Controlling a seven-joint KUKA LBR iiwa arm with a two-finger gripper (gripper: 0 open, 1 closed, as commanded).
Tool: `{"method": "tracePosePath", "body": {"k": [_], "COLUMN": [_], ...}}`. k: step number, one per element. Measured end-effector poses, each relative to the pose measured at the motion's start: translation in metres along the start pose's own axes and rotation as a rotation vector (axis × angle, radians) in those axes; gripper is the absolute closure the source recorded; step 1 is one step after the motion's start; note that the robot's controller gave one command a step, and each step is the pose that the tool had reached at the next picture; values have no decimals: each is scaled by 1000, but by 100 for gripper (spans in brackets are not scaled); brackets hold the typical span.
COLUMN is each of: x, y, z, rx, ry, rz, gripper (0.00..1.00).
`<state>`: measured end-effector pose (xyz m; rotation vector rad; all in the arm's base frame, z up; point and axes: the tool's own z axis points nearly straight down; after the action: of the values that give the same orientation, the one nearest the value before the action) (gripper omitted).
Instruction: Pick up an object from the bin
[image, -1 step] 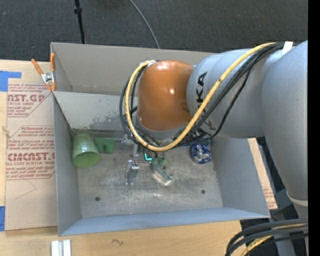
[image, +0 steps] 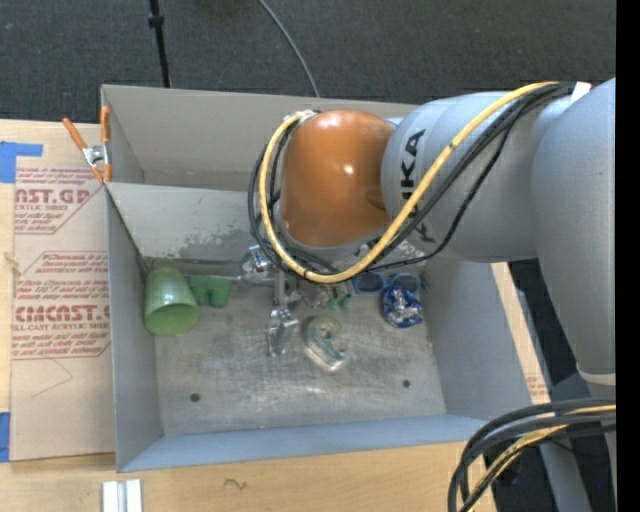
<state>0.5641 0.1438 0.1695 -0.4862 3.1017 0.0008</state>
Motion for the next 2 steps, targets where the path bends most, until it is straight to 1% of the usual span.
{"method": "tracePosePath", "body": {"k": [1,2], "x": [66,13], "y": [-34,-27], "z": [63,56], "rx": [0,0], "ry": [13,-3], "rz": [5,-87], "gripper": [0,0]}}
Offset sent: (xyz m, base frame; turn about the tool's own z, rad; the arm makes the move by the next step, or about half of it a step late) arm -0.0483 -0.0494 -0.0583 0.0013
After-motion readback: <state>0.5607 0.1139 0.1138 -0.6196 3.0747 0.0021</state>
